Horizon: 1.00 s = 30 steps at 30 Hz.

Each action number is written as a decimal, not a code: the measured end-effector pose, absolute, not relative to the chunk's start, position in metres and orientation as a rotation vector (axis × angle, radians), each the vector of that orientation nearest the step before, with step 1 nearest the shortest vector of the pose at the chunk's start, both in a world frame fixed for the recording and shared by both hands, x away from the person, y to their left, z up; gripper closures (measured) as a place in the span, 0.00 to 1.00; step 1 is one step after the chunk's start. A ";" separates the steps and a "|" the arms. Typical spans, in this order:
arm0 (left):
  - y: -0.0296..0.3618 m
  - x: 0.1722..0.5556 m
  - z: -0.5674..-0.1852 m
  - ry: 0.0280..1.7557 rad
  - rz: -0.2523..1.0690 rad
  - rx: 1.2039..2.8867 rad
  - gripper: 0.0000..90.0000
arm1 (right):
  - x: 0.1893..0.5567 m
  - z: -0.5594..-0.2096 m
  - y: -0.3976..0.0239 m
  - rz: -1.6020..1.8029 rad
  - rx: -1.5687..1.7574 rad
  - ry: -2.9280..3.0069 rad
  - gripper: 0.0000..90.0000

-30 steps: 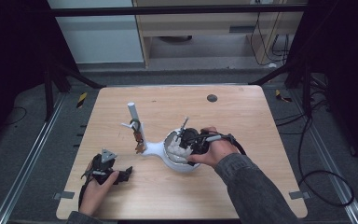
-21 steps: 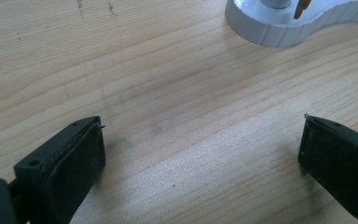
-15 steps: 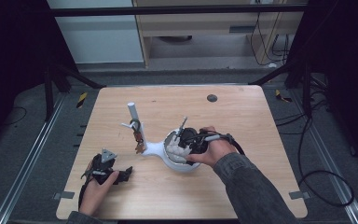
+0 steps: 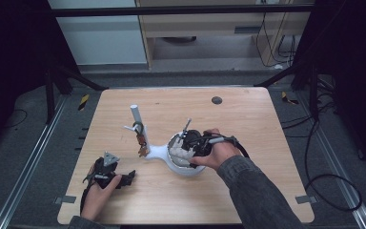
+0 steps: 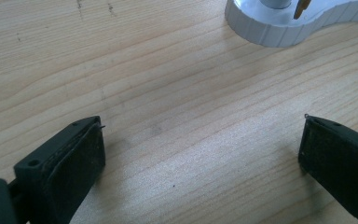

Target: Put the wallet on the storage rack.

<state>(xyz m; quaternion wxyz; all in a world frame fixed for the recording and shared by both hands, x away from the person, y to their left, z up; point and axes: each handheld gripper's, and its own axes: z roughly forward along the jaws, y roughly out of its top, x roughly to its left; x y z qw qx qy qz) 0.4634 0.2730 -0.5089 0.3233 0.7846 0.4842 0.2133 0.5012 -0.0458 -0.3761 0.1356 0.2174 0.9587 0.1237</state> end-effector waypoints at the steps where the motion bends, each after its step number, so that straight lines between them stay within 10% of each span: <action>1: 0.273 0.463 -0.509 1.271 0.560 2.059 0.00 | 0.501 -0.376 -0.046 0.359 0.627 2.778 0.34; 30: 0.273 0.464 -0.509 1.268 0.559 2.060 0.00 | 0.504 -0.378 -0.039 0.436 0.667 2.767 0.24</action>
